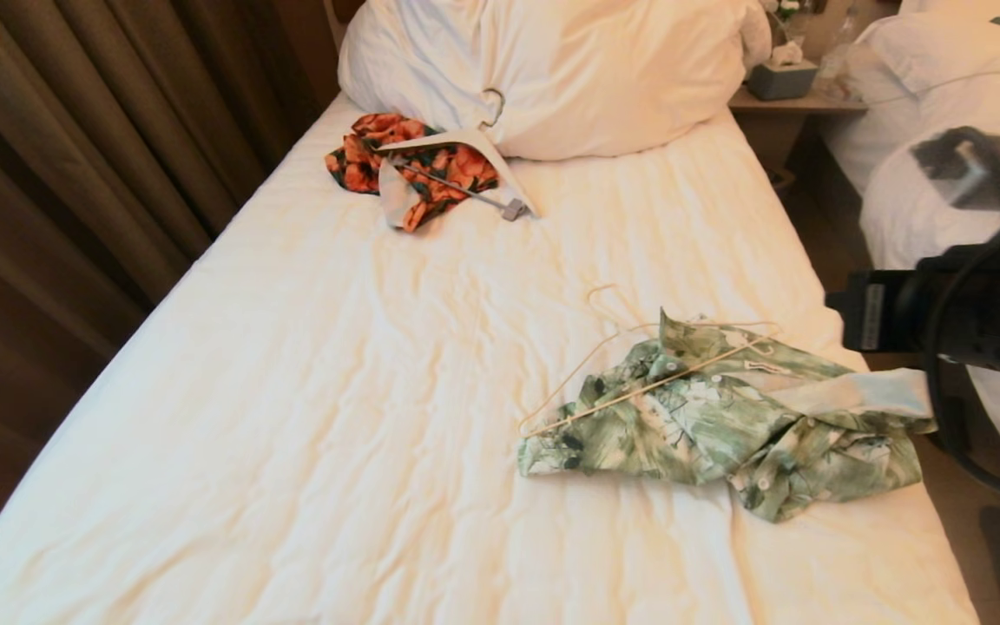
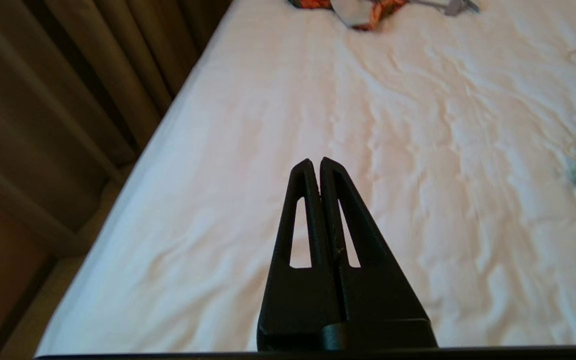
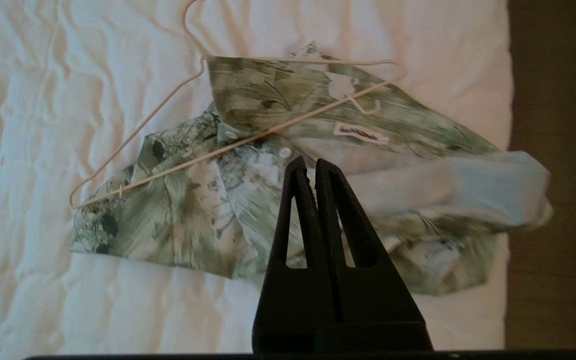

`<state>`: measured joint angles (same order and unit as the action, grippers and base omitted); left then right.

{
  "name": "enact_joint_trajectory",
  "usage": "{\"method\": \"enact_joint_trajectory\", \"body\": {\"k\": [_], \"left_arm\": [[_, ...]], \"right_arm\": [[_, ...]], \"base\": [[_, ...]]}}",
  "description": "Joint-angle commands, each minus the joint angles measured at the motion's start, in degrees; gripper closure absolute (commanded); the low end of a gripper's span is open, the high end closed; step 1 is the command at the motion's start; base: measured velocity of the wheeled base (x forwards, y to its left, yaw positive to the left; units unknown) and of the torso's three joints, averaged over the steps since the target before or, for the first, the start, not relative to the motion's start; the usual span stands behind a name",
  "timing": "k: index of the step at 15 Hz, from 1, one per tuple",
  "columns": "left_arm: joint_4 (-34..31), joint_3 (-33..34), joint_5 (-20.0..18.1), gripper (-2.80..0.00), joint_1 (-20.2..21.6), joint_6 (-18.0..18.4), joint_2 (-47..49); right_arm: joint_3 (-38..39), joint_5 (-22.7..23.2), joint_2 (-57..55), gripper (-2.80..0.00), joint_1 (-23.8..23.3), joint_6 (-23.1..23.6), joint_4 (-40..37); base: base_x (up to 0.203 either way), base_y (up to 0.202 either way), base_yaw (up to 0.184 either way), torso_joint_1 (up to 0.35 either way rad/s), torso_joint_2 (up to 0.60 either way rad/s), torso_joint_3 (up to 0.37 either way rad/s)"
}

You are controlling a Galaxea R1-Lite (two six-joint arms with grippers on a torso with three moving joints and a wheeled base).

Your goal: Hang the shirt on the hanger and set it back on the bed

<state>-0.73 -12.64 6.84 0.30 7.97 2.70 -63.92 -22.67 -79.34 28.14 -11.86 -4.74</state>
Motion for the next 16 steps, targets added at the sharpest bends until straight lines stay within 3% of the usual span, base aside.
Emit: {"method": "enact_joint_trajectory", "body": {"k": [1,6,12,16], "left_arm": [[-0.1,3.25,-0.43,0.0,-0.08,-0.65,-2.63],[-0.14,10.37,-8.9,0.0,-0.1,-1.77,-2.7],[0.03,12.55,-9.23,0.0,-0.13,-1.44,-2.7],[0.03,12.55,-9.13,0.0,-0.13,-1.99,-2.7]], "right_arm": [[5.39,-0.18,11.48,0.0,-0.89,0.0,-0.15],[16.99,-0.13,34.18,0.0,-8.93,1.41,-1.39],[20.53,0.15,50.57,0.0,-19.58,1.01,-10.7],[26.23,1.12,59.06,0.0,-24.55,-2.63,-12.97]], "base": [[0.0,0.0,0.0,0.0,0.0,0.0],[0.0,0.0,0.0,0.0,0.0,0.0],[0.0,0.0,0.0,0.0,0.0,0.0],[0.0,0.0,0.0,0.0,0.0,0.0]]}}
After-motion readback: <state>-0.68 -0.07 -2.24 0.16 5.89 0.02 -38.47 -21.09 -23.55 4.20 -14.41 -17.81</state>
